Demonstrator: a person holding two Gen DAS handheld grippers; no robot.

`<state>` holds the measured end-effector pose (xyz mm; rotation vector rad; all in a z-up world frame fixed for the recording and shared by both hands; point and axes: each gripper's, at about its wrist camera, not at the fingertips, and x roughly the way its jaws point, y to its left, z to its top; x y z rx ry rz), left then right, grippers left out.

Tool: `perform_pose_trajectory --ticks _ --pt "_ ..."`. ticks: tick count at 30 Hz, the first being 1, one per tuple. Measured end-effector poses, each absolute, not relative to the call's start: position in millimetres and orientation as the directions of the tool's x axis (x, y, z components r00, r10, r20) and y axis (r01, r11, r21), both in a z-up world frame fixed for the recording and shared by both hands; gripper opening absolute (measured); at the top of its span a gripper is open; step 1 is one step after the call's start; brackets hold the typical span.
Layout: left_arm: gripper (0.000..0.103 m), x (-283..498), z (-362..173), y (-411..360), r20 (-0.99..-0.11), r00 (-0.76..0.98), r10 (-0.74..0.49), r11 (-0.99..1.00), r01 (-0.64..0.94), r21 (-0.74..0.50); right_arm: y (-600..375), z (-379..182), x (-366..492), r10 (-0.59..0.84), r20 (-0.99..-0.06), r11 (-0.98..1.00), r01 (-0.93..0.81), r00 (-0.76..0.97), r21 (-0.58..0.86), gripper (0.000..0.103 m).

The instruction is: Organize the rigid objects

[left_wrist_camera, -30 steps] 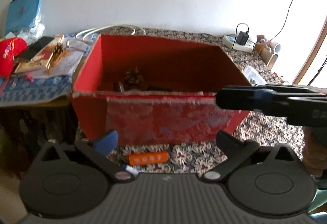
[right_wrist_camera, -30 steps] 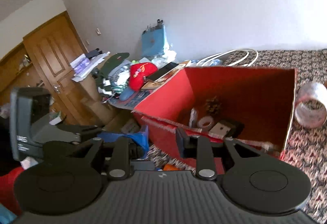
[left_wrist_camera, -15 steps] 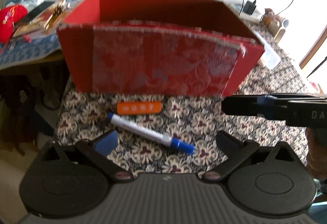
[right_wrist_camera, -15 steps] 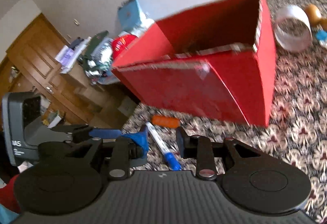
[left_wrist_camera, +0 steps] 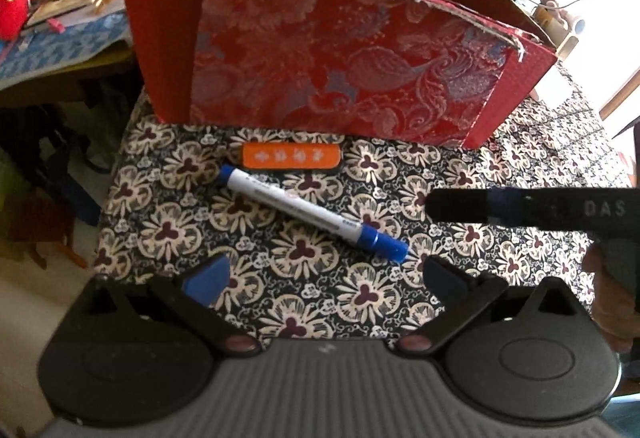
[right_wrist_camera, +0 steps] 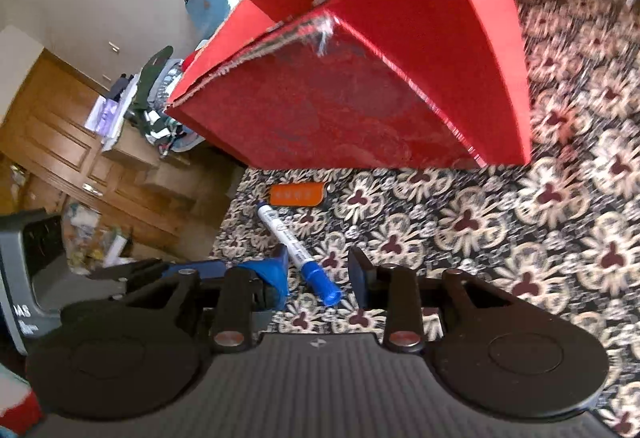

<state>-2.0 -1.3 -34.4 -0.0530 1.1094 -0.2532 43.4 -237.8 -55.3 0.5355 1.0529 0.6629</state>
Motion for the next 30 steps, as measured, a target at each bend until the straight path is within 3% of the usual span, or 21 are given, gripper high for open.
perform_pose_trajectory --ticks 7,14,21,26,30 --pt "0.102 1 -37 5 -0.867 0.407 -0.287 0.952 0.225 -0.209 -232 -64 57 0.750 -0.589 0.654 -0.202 0.303 0.729 0.017" --pt "0.102 10 -38 7 -0.846 0.408 -0.343 0.935 0.238 -0.264 -194 -48 78 0.713 -0.609 0.701 -0.366 0.347 0.612 0.017" --pt "0.102 17 -41 13 -0.836 0.419 -0.354 0.930 0.249 -0.269 -151 -45 98 0.691 -0.631 0.701 -0.536 0.352 0.469 0.013" --pt "0.102 16 -40 18 -0.825 0.426 -0.371 0.922 0.274 -0.273 -146 -47 100 0.704 -0.638 0.676 -0.570 0.312 0.467 0.014" --pt "0.102 18 -36 28 -0.818 0.466 -0.337 0.929 0.304 -0.210 -152 -47 98 0.705 -0.646 0.680 -0.537 0.292 0.499 0.014"
